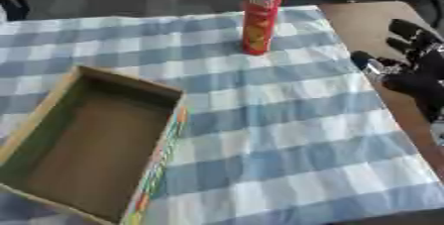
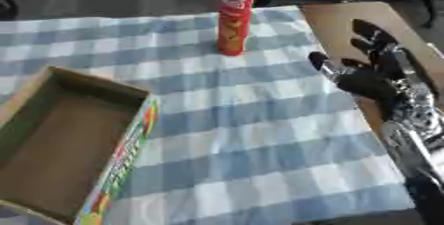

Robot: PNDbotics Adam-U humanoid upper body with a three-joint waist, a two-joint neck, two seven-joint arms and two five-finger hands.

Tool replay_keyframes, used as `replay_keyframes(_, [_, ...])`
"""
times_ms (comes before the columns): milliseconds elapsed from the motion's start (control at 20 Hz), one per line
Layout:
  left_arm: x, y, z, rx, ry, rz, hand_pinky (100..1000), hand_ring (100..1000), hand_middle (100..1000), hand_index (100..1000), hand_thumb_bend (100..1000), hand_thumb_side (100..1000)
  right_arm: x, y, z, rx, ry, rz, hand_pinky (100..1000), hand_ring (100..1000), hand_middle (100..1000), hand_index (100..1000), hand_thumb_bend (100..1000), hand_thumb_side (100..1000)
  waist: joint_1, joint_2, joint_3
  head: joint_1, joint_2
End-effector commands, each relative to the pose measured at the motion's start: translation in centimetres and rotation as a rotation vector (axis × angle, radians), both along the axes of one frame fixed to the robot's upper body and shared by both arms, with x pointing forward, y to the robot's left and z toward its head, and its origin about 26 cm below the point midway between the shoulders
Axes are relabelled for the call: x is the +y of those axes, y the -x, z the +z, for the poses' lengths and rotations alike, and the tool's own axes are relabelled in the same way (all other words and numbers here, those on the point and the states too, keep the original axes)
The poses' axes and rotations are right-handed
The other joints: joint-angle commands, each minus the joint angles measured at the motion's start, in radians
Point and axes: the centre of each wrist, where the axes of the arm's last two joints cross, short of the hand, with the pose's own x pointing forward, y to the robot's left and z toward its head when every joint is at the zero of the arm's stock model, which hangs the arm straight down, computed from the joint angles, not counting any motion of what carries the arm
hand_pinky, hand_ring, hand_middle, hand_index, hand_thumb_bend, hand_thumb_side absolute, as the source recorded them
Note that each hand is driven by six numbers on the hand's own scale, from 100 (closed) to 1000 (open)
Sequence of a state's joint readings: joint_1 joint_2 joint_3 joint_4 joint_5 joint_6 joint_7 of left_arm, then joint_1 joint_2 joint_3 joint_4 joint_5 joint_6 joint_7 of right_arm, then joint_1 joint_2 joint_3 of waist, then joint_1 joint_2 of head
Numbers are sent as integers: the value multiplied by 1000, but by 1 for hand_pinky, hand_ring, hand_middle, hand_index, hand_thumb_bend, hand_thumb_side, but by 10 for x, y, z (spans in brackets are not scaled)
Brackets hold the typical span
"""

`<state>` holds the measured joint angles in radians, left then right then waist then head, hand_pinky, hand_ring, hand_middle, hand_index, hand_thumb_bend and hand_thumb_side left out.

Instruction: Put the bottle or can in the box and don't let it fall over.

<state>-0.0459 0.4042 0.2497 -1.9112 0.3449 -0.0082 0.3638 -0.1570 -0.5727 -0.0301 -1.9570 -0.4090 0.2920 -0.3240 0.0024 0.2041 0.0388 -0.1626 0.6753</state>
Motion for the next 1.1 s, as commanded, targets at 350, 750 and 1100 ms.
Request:
replay_keyframes(350, [2, 1, 7, -14, -15, -4, 1000, 780, 892, 840, 474, 580, 2, -1, 9, -18, 15, 19, 844, 1000, 969, 917, 524, 104, 8, -28, -8, 53, 6])
replay_keyframes(750, [2, 2, 5, -6, -16, -9, 1000, 781, 892, 840, 474, 578, 6, -6, 7, 8, 15, 41, 844, 1000, 970, 916, 530, 105, 13, -50, -7, 123, 24])
replay_keyframes(1100, [2, 2, 5, -5, -17, -10, 1000, 781, 892, 839, 474, 577, 7, -10, 8, 12, 13, 39, 841, 1000, 968, 916, 537, 106, 12, -51, -3, 119, 17])
